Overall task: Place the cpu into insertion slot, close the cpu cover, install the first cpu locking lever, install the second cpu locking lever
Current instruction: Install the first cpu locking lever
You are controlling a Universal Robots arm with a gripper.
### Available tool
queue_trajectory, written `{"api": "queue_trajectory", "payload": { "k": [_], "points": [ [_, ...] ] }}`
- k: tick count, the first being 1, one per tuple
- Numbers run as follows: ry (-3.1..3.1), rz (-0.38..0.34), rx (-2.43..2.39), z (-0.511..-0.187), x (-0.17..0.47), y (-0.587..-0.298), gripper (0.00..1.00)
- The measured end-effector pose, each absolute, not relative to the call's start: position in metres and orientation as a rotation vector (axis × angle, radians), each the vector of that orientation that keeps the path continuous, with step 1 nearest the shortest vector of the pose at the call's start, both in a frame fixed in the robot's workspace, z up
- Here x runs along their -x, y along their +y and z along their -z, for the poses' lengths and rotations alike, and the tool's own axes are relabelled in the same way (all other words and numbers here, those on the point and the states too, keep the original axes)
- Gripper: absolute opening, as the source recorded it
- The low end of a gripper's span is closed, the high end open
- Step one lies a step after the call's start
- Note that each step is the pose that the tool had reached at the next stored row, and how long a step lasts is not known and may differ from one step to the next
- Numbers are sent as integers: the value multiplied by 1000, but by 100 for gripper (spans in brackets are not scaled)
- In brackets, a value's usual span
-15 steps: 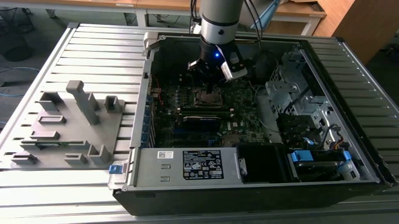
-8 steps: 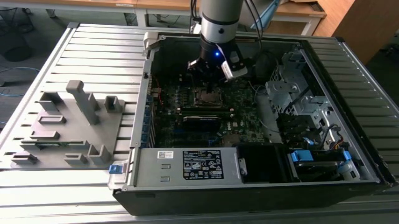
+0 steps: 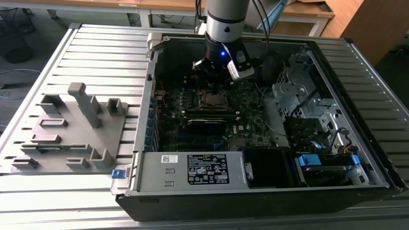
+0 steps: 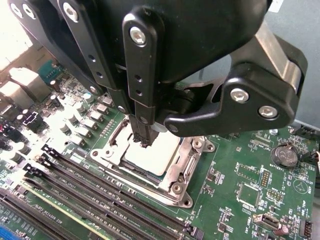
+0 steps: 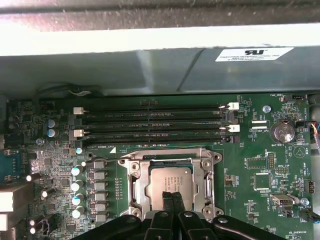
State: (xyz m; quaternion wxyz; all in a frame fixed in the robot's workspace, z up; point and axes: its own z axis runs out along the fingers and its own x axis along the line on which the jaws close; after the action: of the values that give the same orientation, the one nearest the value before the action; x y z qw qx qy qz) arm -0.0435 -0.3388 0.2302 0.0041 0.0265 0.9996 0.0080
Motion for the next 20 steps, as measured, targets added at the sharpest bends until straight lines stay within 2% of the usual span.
{"api": "queue_trajectory", "payload": {
  "k": [20],
  "points": [
    [3132, -25, -83, -239, 43, -339, 11]
  ]
}}
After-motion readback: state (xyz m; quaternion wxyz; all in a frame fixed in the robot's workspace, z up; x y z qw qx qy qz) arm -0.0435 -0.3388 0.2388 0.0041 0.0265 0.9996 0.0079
